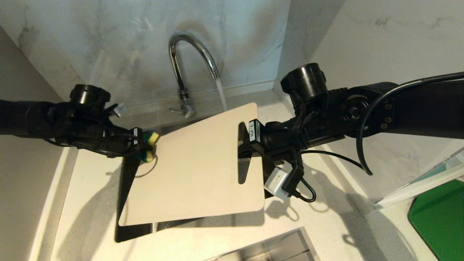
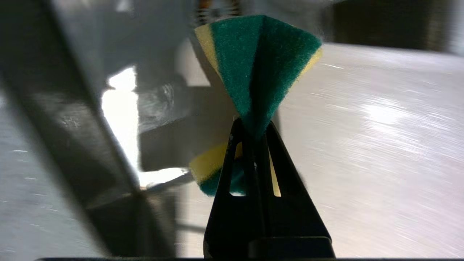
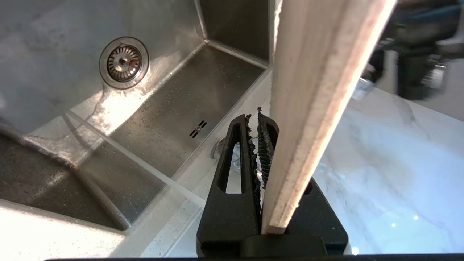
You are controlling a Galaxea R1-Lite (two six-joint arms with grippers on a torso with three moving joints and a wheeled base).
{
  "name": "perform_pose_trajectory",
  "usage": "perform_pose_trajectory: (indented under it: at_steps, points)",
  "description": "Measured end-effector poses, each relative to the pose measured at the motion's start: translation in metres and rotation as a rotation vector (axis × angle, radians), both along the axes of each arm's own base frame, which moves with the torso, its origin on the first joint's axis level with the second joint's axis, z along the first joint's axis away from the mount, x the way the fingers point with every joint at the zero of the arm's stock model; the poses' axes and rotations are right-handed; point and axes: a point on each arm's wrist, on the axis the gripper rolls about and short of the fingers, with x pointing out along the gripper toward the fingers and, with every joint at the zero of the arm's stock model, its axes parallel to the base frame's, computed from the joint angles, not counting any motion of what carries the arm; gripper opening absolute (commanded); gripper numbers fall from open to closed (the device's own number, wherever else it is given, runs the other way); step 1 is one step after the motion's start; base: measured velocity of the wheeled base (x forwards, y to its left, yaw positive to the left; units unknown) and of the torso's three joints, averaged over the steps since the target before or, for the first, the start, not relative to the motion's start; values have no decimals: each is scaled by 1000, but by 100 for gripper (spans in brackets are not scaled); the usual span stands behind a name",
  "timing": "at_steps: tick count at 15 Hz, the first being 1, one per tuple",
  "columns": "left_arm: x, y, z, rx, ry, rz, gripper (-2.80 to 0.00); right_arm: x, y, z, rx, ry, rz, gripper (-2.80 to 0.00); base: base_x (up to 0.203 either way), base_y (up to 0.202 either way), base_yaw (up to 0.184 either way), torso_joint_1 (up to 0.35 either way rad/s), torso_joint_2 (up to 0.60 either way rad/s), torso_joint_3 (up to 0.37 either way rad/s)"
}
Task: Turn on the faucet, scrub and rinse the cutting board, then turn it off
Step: Scrub the cutting board underwater
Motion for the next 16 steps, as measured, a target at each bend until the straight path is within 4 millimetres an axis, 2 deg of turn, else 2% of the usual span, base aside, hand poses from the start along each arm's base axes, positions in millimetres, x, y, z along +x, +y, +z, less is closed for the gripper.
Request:
perform_pose_trajectory:
  at_steps: [3,7,9,12,16]
  points:
    - [-33,-43,24,-35,-1,-86,-280,0,0,0,5,15,-11,-280,0,0,0,0,0,0]
    - [-94,-112,46,-55,43,-213,-280,0,1,1,9,20,-20,-280,0,0,0,0,0,0]
    - [-116,-130,55,-75,63,-240,-280,0,0,1,9,20,-20,-280,0,0,0,0,0,0]
    - [-119,-129,56,-65,76,-240,-280,0,0,1,8,22,-21,-280,0,0,0,0,0,0]
    - [-104,-104,37,-16,115,-170,-280,1,0,0,7,25,-22,-280,0,0,0,0,0,0]
